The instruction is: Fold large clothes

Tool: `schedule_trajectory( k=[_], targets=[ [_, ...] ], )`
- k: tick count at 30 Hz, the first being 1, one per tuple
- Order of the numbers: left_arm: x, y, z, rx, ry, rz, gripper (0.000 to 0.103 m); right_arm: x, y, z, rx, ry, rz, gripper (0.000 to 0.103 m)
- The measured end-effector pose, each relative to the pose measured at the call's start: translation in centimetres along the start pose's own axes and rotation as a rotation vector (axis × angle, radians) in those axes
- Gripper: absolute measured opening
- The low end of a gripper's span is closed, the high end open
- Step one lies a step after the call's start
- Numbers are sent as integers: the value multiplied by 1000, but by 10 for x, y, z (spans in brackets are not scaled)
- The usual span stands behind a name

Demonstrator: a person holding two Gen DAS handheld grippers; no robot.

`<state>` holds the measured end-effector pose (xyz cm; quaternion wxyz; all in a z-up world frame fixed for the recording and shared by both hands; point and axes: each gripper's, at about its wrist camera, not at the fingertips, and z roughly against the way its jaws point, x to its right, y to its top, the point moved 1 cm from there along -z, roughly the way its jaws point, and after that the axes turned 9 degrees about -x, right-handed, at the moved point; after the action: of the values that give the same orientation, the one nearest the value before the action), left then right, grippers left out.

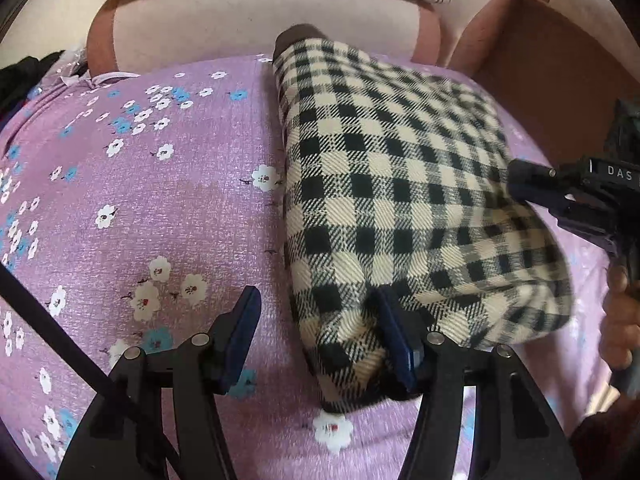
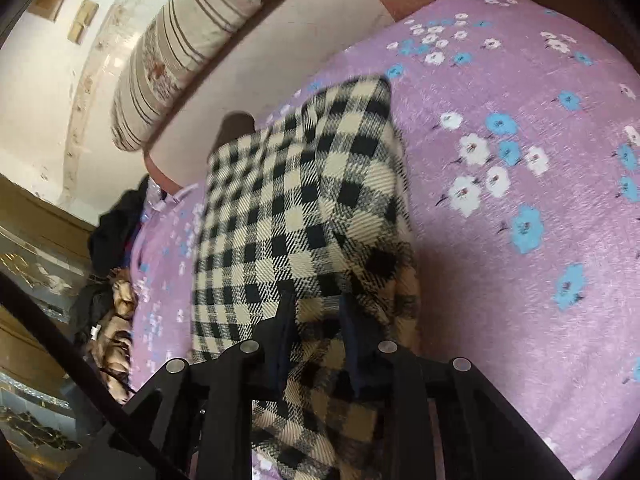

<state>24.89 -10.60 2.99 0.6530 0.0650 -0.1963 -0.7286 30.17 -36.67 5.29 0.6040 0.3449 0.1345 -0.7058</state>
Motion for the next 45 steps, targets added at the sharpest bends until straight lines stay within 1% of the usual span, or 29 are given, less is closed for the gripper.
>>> schedule_trajectory(
  k=[1,2,3,4,6,8,10,13,14,15,17,19,20,21,22,23,24,25,27,29,33,34,35,37,38,39,41,43,45],
  targets=[
    [-5,4,6,1,-40,24,58,2,2,9,34,5,-3,33],
    [-10,6,10,6,-65,43,58,5,4,15,61,1,-7,51],
    [-17,12,14,20,-95,75,63,10,7,26,119,-20,-17,59],
    [-25,20,18,35,-119,107,71,15,10,33,173,-38,-28,67],
    [-38,36,18,58,-164,171,79,23,16,33,208,-40,-62,67],
    [-44,52,12,57,-214,198,83,26,22,21,177,-10,-67,69],
    [-45,68,-1,28,-262,201,85,26,29,8,137,-17,-42,70],
    [-40,87,-21,-21,-304,179,85,21,39,-17,80,-62,0,70],
    [-36,91,-27,-36,-319,163,86,21,41,-22,69,-70,9,74],
    [-32,95,-32,-54,-332,145,87,23,44,-30,54,-70,16,75],
    [-25,102,-47,-95,-360,118,88,27,48,-38,42,-49,13,75],
    [-19,105,-63,-135,-355,121,89,32,53,-44,50,4,1,76],
    [-17,102,-65,-143,-353,116,85,31,55,-47,49,26,-8,72],
    [-15,102,-64,-137,-338,115,75,32,57,-50,40,58,-21,63],
    [-15,101,-61,-127,-325,117,63,33,58,-54,21,108,-37,50],
    [-16,100,-57,-117,-325,116,56,34,59,-60,-1,151,-68,44],
    [-19,101,-51,-110,-334,120,43,32,59,-62,5,168,-83,39],
    [-21,102,-46,-106,-345,126,38,28,60,-61,7,187,-79,34],
    [-25,104,-30,-89,-354,137,36,14,61,-55,18,227,-58,31],
    [-26,106,-12,-50,-317,115,36,-7,61,-46,39,266,-13,30],
    [-39,102,12,3,-292,98,36,-33,58,-38,63,318,34,29],
    [-43,99,12,2,-272,101,38,-35,57,-40,57,320,36,30],
    [-45,96,8,-9,-248,107,39,-36,57,-45,46,311,32,37],
    [-52,89,-8,-61,-182,125,42,-34,56,-58,18,214,17,43],
    [-57,85,-13,-74,-162,135,44,-29,55,-66,2,127,11,43],
    [-64,77,-13,-77,-158,149,46,-23,54,-70,-12,78,5,43],
    [-69,65,-8,-49,-186,173,47,-17,55,-65,0,61,-18,47],
    [-69,52,3,-19,-174,167,47,-17,57,-48,61,54,-26,47],
    [-67,36,13,1,-143,143,47,-21,56,-34,112,49,-9,47]
  ],
)
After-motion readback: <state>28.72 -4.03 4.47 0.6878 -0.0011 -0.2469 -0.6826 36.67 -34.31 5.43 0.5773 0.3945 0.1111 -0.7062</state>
